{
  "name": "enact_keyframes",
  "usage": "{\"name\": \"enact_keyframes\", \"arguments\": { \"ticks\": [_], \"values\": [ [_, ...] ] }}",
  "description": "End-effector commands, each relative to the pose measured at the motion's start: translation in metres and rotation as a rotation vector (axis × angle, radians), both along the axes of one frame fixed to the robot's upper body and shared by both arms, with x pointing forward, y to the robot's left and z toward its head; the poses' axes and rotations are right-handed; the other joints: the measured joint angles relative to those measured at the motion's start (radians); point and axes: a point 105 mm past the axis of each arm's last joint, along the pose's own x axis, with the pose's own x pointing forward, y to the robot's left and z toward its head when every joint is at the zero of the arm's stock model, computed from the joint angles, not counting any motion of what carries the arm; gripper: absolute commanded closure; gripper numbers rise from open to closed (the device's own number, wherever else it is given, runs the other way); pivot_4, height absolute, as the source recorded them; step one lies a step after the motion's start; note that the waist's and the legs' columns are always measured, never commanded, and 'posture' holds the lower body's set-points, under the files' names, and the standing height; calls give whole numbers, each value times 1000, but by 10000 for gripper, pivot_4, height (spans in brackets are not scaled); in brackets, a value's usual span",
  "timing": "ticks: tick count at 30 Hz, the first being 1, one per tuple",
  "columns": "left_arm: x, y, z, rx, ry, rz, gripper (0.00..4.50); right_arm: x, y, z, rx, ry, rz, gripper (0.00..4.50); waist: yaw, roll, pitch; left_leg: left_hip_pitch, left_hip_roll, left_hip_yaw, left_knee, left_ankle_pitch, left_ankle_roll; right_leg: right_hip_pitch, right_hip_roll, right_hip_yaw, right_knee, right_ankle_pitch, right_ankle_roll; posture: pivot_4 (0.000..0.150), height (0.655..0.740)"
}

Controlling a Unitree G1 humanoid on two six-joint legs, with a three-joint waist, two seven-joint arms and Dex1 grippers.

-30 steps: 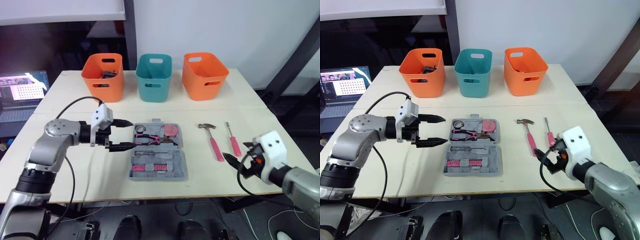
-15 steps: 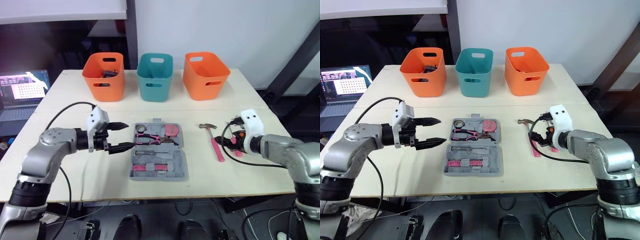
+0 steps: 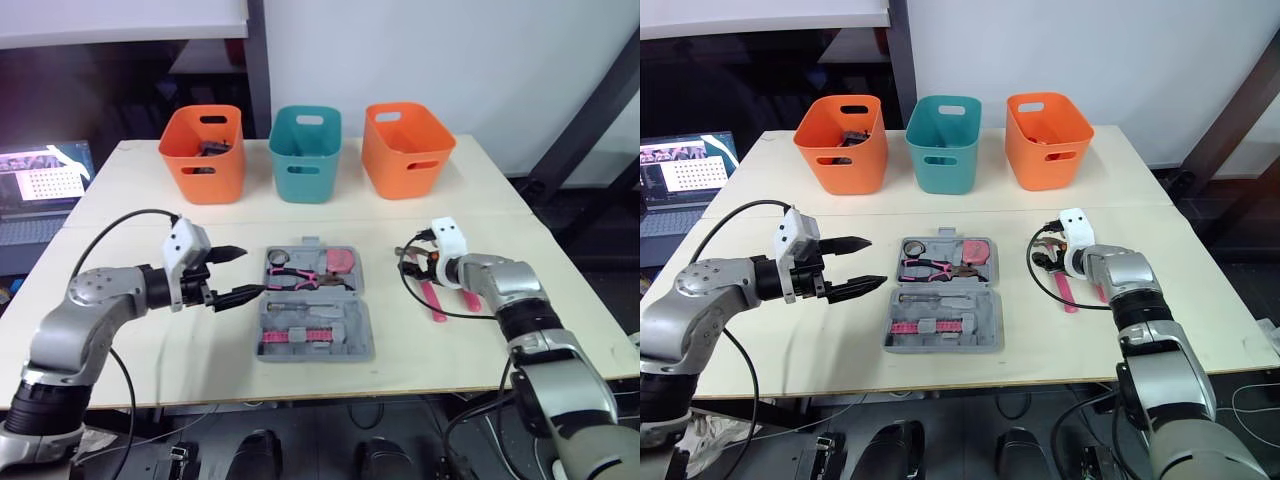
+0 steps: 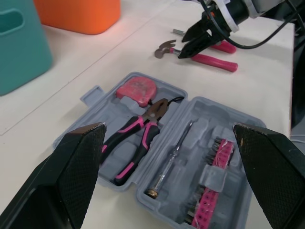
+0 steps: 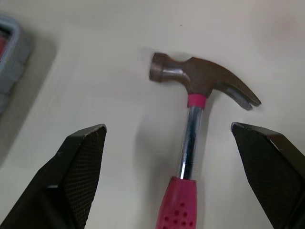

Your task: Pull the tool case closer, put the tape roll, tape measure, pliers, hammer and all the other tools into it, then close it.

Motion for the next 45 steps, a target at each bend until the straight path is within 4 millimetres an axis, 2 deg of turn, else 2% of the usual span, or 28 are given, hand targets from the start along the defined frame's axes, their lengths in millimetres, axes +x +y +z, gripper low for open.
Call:
{"name": "enact_keyframes", "arguments": {
  "ticks": [1,2,5,12,15,19,23,26,33,40,45],
  "values": [
    [-4,3,13,2,-50,9,419,7,3,3,8,-18,1,0,-3,0,0,0,0,0,0,0,0,0,0,0,0,0,0,1500,7400],
    [-4,4,13,3,-51,12,419,8,4,-1,17,-9,-11,0,-3,0,0,1,0,0,-2,1,-1,0,0,0,0,0,0,1500,7400],
    [-3,5,15,-2,-62,25,0,8,7,-9,49,3,-26,8824,-5,0,0,2,0,0,-3,2,-3,0,1,0,1,0,0,1500,7400],
    [-1,5,13,5,-59,27,0,11,8,-9,63,-14,-26,43941,-8,0,0,2,0,0,-4,2,-3,0,1,0,1,0,0,1500,7400],
    [2,7,14,2,-59,31,0,11,7,-1,56,-27,4,44566,-7,0,0,2,0,0,-4,2,-3,0,1,0,1,0,0,1500,7400],
    [3,11,11,7,-55,30,0,3,17,15,84,-39,71,44566,-4,1,0,2,0,0,-5,2,-3,-1,1,0,1,0,0,1500,7400],
    [1,19,5,31,-43,26,0,-32,41,29,55,-39,245,44566,3,2,1,1,0,0,-6,2,-3,-3,1,0,1,0,1,1500,7400],
    [-3,25,-1,46,-27,17,0,-57,47,34,-16,-35,334,44566,3,3,2,0,0,0,-7,2,-3,-4,1,0,1,0,1,1500,7400],
    [-12,31,-16,83,18,-13,0,-80,46,51,-79,-15,398,44566,1,3,2,0,1,0,-5,2,-3,-4,1,0,0,-2,-4,1500,7400],
    [-19,31,-23,86,48,-31,0,-99,46,43,-101,55,474,44566,4,3,2,-1,0,0,-6,1,-3,-5,0,0,-1,-2,-3,1500,7400],
    [-19,32,-24,89,48,-27,0,-98,40,34,-79,80,419,44566,3,2,2,-1,1,0,-5,2,-3,-5,0,1,-1,-2,-4,1500,7400]
  ]
}}
